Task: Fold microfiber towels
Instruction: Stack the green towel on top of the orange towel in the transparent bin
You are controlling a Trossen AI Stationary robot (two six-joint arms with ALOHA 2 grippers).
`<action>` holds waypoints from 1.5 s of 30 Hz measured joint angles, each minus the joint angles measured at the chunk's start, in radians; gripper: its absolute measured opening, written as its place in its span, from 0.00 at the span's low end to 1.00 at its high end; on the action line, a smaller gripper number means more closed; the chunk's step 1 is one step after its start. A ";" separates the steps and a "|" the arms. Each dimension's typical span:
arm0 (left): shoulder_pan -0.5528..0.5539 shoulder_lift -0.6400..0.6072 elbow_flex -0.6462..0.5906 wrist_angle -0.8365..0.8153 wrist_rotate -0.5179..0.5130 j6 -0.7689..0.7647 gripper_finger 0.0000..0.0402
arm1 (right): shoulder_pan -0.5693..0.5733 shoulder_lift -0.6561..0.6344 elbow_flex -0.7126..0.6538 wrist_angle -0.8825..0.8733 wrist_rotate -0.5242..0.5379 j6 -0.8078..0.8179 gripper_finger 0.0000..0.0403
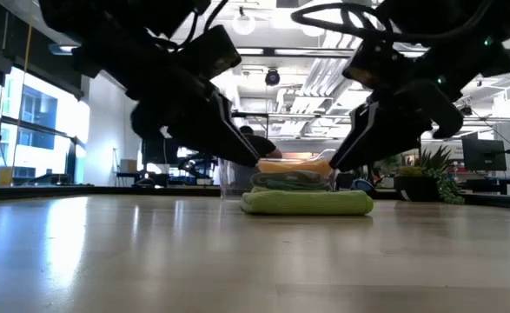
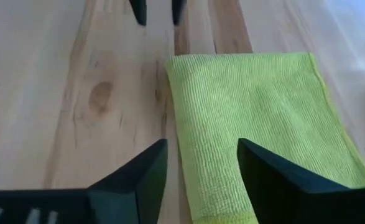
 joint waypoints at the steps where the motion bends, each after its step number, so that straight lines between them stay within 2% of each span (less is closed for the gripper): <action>1: -0.012 0.010 0.009 0.001 -0.025 0.001 0.26 | 0.007 0.000 0.009 -0.014 0.005 0.001 0.47; 6: -0.034 0.084 0.038 0.001 -0.069 0.002 0.40 | 0.030 0.000 0.022 -0.032 0.012 0.001 0.49; 9: -0.038 0.116 0.058 0.001 -0.136 0.023 0.46 | 0.034 0.000 0.022 -0.035 0.034 0.001 0.49; 15: -0.039 0.149 0.092 -0.067 -0.166 0.050 0.49 | 0.033 0.000 0.022 -0.032 0.040 0.001 0.49; 19: -0.039 0.163 0.102 -0.106 -0.184 0.048 0.44 | 0.033 0.001 0.022 -0.026 0.040 0.001 0.49; 26: -0.018 0.190 0.104 -0.070 -0.210 0.047 0.29 | 0.031 0.001 0.022 -0.012 0.040 -0.005 0.49; 30: -0.011 0.193 0.103 -0.057 -0.250 0.079 0.14 | 0.029 0.001 0.028 -0.020 0.046 -0.007 0.49; 33: -0.005 0.187 0.102 -0.025 -0.252 0.088 0.03 | 0.020 0.001 0.053 -0.067 -0.006 0.000 0.51; 39: 0.014 0.171 0.103 0.051 -0.206 0.027 0.01 | -0.003 0.001 0.101 -0.139 -0.022 0.026 0.62; 45: 0.041 0.159 0.113 0.054 -0.171 -0.053 0.01 | -0.034 0.002 0.113 -0.149 0.003 -0.049 0.72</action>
